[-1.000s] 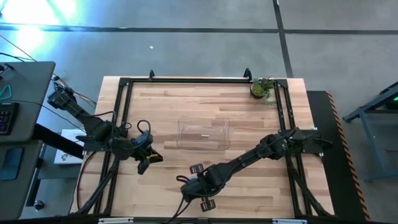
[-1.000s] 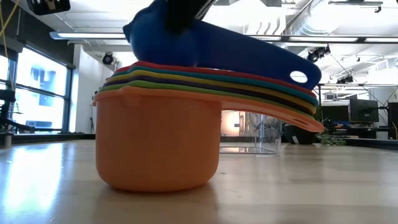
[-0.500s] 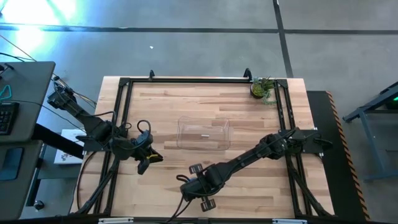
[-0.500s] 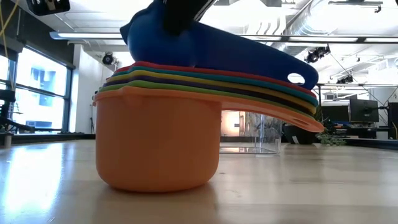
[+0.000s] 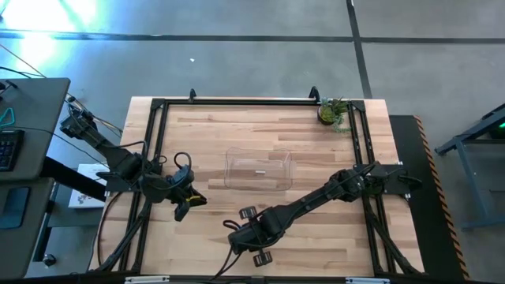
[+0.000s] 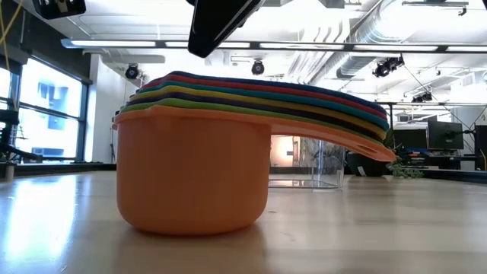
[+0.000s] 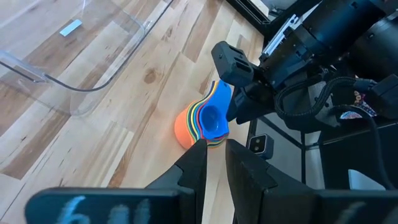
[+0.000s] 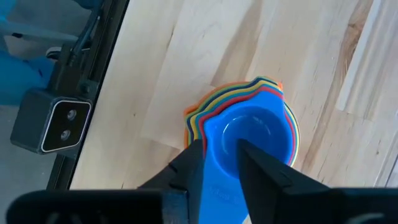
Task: Nest measuring cups in basket
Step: Put the stacked measuring cups on top of the transparent bin
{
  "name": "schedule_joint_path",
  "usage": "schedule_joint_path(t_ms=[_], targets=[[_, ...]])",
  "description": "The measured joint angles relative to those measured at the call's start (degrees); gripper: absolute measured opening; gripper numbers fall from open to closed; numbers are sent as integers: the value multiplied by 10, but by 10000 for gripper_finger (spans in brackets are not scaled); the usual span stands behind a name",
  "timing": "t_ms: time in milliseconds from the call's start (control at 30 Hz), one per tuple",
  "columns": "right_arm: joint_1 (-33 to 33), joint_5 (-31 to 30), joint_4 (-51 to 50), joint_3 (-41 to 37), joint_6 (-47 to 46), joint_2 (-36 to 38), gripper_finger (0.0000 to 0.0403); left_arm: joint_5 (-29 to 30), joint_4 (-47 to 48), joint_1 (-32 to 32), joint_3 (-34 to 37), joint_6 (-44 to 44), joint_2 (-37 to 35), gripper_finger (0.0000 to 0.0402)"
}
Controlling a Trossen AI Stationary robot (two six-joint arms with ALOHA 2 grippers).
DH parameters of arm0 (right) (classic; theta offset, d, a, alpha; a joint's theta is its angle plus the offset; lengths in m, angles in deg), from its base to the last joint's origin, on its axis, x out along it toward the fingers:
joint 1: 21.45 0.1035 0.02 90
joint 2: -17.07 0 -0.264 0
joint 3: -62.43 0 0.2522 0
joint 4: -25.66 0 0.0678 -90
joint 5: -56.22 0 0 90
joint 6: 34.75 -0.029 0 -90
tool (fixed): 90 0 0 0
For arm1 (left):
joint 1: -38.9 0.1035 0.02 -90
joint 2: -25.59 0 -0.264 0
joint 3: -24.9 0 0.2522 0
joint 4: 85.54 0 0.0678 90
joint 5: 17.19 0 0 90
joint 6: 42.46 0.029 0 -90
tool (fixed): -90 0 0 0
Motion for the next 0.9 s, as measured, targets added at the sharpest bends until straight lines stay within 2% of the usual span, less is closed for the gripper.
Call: schedule_joint_path(t_ms=[167,433,633,900], targets=[[-1,3,-8,10,-8,0,91,0,0,0,0,0,0,51],[4,21,-50,17,-74,31,92,0,1,0,0,0,0,51],[29,-34,-96,17,-92,54,92,0,12,0,0,0,0,51],[60,-101,-230,17,-182,60,92,-1,19,0,0,-5,0,51]])
